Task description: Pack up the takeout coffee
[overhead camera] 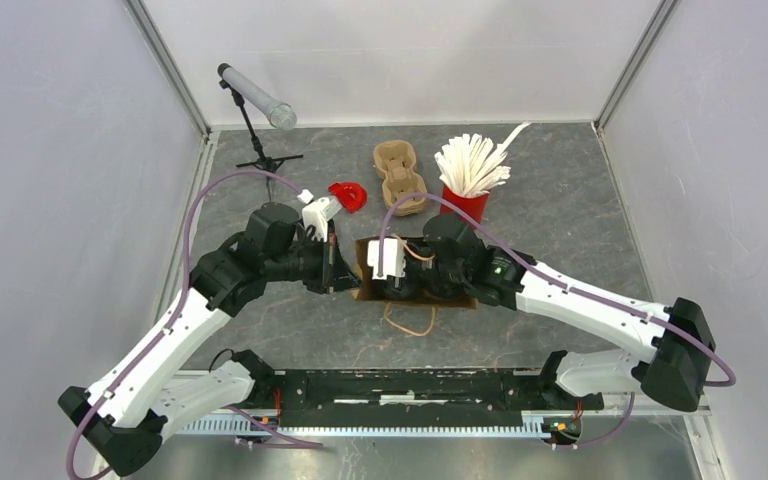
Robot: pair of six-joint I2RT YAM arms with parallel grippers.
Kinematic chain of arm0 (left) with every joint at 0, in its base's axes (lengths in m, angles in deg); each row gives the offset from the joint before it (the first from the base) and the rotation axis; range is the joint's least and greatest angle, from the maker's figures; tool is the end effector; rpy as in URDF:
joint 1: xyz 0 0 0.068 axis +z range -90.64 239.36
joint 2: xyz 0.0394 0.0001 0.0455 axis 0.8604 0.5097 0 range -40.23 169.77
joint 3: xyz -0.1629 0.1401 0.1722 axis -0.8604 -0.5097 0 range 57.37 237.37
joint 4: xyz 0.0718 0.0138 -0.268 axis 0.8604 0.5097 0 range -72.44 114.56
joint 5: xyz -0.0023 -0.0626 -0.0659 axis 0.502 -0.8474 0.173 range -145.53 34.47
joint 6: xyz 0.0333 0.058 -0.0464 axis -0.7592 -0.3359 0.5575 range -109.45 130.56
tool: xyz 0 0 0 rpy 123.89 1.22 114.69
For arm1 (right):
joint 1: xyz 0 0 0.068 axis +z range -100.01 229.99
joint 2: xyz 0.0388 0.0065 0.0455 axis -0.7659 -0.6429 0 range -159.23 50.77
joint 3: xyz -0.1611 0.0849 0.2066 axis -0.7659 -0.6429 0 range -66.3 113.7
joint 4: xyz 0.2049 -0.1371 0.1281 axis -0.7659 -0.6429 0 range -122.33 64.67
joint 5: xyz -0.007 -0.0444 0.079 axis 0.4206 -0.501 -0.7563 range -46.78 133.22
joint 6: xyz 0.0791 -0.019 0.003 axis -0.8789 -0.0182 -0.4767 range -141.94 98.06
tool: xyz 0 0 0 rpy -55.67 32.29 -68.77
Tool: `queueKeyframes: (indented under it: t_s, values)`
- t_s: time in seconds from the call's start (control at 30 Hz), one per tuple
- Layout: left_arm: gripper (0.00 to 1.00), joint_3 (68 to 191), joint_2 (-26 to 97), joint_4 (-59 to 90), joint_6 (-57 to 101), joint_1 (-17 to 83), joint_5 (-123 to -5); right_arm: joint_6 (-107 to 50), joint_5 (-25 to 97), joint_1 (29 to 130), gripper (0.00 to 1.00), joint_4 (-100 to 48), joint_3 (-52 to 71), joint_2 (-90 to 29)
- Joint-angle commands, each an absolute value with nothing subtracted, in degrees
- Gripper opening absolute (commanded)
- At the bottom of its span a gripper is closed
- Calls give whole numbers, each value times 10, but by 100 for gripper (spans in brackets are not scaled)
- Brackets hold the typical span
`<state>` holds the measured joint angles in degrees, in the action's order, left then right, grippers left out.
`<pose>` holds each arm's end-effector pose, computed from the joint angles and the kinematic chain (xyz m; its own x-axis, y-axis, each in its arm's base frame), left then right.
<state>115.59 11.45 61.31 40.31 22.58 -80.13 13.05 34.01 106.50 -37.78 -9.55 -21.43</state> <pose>0.1576 -0.1544 0.3286 -0.8225 0.0515 -0.5665 0.4628 0.6396 -0.6138 0.1751 0.2851 0.2881 0.3052 -0.5643 -0.7670 -0.8865 0.1258 -0.4453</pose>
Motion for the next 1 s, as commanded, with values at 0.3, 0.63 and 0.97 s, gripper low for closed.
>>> queueKeyframes:
  t_s: [0.3,0.63,0.97]
  values:
    - [2,1242,164,673,414,223,-818,93,301,1062,30,-410,-60,-234]
    - [2,1279,195,712,415,224,-819,78,287,1053,37,-405,-53,-226]
    - [2,1287,210,723,413,226,-828,75,270,1048,48,-423,-42,-225]
